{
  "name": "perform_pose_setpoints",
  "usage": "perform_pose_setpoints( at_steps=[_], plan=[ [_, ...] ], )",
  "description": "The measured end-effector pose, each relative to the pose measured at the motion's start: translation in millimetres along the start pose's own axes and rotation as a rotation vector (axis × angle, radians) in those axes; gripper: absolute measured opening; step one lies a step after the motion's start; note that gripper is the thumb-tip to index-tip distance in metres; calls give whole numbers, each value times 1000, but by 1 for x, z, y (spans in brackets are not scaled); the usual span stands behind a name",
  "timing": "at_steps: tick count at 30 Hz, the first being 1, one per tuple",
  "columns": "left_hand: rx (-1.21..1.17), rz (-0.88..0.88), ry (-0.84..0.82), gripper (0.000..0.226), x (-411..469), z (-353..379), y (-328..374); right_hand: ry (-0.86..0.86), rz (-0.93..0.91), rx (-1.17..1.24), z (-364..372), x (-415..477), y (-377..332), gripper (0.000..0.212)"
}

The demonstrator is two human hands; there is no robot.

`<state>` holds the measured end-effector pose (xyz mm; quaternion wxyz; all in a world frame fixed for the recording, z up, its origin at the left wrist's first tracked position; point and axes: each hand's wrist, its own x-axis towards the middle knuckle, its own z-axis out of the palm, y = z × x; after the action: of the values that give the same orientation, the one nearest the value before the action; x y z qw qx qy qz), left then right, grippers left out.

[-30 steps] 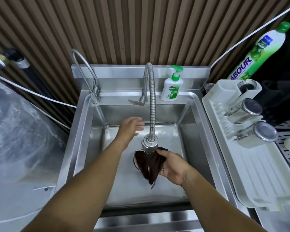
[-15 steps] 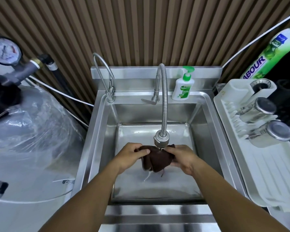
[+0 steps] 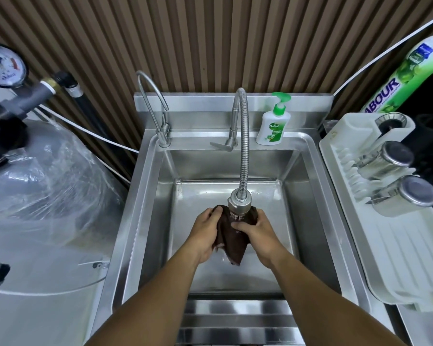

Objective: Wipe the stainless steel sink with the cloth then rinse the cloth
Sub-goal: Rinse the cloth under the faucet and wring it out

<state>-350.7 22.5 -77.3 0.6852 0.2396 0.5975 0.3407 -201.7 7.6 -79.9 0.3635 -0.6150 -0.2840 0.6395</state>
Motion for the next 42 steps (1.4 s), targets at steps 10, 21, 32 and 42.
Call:
perform_pose_setpoints(
  at_steps=[10, 21, 32, 42],
  plan=[
    [-230, -24, -78, 15, 4, -8, -1, 138, 75, 109, -14, 15, -5, 46],
    [82, 0, -80, 17, 6, 12, -10, 177, -35, -85, -3, 13, -5, 16],
    [-116, -97, 103, 28, 14, 41, -8, 175, 116, 355, 22, 8, -2, 16],
    [-55, -65, 179, 28, 25, 45, -7, 198, 148, 237, 31, 17, -3, 38]
  ],
)
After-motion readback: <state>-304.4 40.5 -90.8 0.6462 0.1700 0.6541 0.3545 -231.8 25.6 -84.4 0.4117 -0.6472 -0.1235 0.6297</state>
